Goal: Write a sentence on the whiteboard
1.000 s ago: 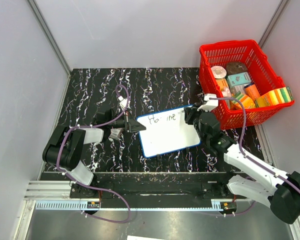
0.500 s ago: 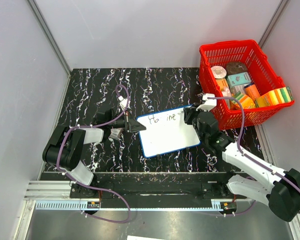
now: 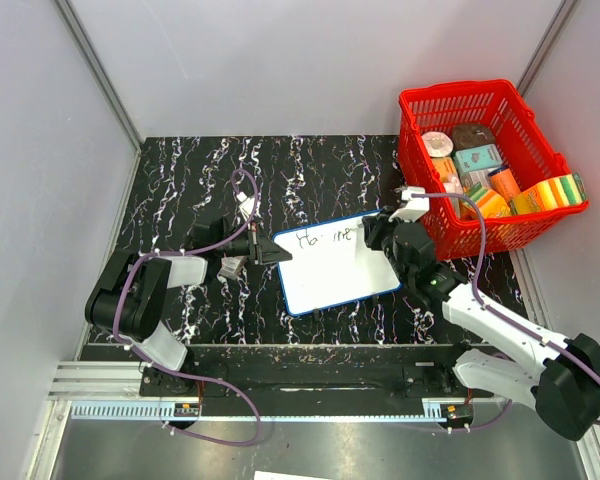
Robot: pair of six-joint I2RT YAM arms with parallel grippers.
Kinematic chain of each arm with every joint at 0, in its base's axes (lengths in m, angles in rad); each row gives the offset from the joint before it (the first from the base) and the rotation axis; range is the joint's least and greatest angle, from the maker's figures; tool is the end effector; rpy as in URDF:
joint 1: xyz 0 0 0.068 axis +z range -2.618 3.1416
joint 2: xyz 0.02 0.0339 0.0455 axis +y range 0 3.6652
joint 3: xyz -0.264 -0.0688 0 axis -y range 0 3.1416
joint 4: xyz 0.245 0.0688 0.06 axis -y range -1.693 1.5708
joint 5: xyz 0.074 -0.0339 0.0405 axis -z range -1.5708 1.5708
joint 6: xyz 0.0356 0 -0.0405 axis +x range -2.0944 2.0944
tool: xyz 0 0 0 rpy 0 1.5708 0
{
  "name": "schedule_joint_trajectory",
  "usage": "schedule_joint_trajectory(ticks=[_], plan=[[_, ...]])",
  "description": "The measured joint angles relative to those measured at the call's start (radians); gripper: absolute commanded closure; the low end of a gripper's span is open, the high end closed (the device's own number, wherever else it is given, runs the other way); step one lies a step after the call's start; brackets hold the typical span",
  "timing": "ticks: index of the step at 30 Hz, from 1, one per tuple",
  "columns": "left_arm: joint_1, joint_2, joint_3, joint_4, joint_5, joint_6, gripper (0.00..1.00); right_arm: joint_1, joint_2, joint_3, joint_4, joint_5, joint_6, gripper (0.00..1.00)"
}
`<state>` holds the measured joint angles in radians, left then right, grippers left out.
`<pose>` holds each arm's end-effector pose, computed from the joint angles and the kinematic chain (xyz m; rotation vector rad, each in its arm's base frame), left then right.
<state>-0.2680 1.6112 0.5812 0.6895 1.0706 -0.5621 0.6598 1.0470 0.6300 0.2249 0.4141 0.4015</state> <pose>0.2753 -0.1080 0.1677 0.5032 1.9726 -1.5539 0.1991 0.1363 0.2774 0.0746 1.7628 0.4102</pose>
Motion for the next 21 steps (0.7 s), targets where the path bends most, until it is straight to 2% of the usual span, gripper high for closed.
schedule_joint_trajectory(ticks=[21], plan=[[0.000, 0.000, 0.000, 0.001, 0.000, 0.001, 1.00, 0.000, -0.047, -0.031, -0.052, -0.005, 0.005, 1.00]])
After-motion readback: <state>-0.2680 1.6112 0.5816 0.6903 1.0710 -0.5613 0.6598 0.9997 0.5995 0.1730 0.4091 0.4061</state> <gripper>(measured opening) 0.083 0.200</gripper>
